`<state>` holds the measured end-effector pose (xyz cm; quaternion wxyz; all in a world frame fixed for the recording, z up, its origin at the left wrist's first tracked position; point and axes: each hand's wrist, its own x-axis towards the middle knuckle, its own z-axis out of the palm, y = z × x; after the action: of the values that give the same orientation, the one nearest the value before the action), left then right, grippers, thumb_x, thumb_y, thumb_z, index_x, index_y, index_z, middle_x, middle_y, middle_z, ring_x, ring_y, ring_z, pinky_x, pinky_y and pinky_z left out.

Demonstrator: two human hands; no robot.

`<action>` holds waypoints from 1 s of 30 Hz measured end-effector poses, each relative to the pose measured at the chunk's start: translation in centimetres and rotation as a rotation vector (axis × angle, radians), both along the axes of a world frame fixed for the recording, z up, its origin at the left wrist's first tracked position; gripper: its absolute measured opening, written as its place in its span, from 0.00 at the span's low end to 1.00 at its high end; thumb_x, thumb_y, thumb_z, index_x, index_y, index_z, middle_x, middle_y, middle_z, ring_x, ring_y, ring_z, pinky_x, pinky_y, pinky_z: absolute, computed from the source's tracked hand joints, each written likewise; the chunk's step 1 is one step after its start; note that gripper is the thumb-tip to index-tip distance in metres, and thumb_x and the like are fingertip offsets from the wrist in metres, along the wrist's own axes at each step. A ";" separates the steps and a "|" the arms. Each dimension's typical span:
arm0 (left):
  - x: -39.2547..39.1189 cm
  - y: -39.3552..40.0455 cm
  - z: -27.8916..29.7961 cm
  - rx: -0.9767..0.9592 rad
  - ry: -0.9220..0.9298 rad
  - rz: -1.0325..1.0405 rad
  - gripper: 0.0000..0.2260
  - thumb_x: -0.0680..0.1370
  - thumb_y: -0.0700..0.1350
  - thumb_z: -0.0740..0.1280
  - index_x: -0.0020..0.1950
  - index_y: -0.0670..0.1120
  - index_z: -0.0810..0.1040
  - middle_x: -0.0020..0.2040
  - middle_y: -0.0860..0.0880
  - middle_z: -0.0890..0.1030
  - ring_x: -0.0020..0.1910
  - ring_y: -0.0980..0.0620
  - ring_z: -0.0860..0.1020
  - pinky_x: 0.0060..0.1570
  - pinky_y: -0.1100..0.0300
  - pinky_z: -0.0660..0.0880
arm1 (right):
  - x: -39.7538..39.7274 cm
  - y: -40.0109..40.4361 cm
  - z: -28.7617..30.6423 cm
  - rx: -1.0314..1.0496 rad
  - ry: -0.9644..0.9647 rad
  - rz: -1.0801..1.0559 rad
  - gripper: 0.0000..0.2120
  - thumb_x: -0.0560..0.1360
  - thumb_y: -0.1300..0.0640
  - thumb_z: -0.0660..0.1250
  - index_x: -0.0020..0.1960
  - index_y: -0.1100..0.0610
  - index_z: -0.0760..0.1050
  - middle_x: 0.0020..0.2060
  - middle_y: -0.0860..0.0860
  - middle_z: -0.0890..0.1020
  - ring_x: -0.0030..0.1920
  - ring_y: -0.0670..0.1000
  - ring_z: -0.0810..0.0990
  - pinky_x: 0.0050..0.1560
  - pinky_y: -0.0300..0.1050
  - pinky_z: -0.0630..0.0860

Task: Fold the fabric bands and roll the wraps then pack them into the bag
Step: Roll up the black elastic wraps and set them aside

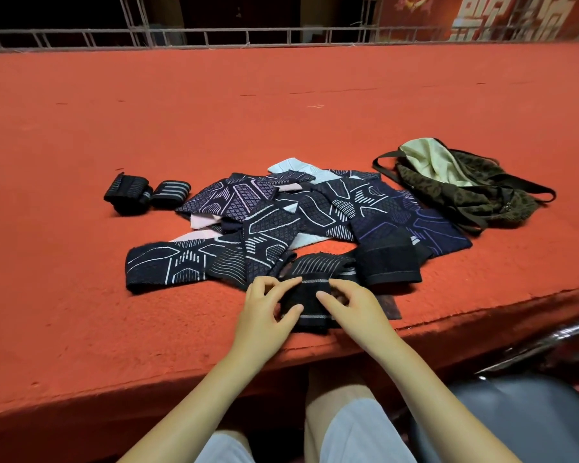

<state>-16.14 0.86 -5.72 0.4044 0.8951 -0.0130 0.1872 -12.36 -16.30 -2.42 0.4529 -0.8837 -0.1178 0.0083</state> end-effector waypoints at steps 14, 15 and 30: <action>0.7 -2.1 0.1 0.109 0.086 0.054 0.19 0.72 0.54 0.71 0.63 0.59 0.75 0.63 0.53 0.68 0.66 0.55 0.63 0.60 0.64 0.61 | 1.4 -3.9 -1.7 -0.453 -0.271 -0.074 0.27 0.69 0.34 0.61 0.58 0.53 0.76 0.54 0.47 0.78 0.57 0.52 0.74 0.56 0.50 0.70; 0.7 -2.1 0.1 0.113 0.093 0.054 0.19 0.72 0.54 0.70 0.63 0.59 0.75 0.64 0.53 0.68 0.66 0.55 0.62 0.60 0.64 0.61 | 1.5 -4.2 -1.7 -0.482 -0.260 -0.051 0.32 0.68 0.32 0.57 0.60 0.53 0.74 0.55 0.47 0.77 0.58 0.51 0.73 0.58 0.50 0.69; 0.8 -2.3 0.0 0.102 0.069 0.069 0.27 0.72 0.54 0.70 0.70 0.55 0.69 0.58 0.52 0.72 0.60 0.52 0.67 0.57 0.66 0.61 | 1.8 -5.4 1.0 0.297 0.225 -0.052 0.09 0.70 0.61 0.73 0.40 0.56 0.72 0.27 0.48 0.74 0.27 0.46 0.70 0.26 0.37 0.66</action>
<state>-15.38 -1.41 -5.71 0.3518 0.9204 0.0222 0.1693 -10.56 -21.72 -1.38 0.5889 -0.8033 -0.0437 0.0780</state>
